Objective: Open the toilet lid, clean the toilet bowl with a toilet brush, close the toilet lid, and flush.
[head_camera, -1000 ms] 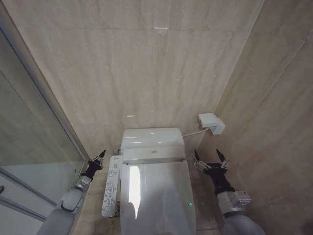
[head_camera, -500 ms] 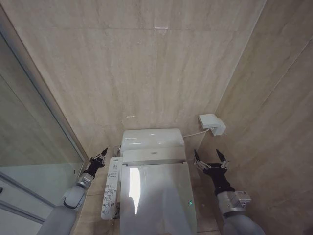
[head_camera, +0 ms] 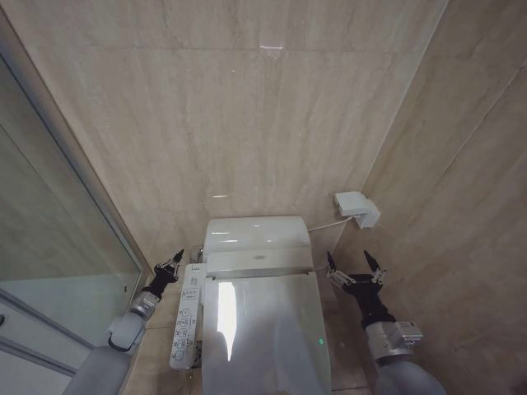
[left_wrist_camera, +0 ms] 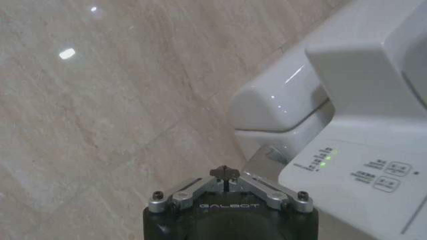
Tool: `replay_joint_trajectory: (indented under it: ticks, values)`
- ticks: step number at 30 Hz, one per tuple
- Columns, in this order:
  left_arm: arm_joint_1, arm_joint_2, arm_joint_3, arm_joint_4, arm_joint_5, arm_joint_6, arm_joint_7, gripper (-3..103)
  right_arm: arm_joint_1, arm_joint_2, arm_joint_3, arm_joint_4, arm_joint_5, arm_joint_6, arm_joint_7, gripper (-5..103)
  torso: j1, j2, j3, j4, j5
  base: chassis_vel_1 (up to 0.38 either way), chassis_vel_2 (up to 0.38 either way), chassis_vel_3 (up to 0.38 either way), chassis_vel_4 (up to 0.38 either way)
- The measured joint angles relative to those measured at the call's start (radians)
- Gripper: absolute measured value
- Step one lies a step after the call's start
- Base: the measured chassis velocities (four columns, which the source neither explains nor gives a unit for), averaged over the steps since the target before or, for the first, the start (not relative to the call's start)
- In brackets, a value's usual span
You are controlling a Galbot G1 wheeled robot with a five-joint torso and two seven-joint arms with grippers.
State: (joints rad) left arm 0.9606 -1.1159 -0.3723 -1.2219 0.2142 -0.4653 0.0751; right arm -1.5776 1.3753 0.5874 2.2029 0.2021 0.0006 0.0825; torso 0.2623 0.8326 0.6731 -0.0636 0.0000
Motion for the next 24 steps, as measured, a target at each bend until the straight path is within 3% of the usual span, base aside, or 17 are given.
replay_joint_trajectory:
  ticks: [24]
  values:
    - [-0.029,-0.019,0.032,0.099,0.025,-0.031,0.004,0,0.0,0.0,0.0,0.0,0.0,0.0,0.0,100,0.0,0.0,0.0,0.0,0.0,0.0,0.0,0.0,0.0]
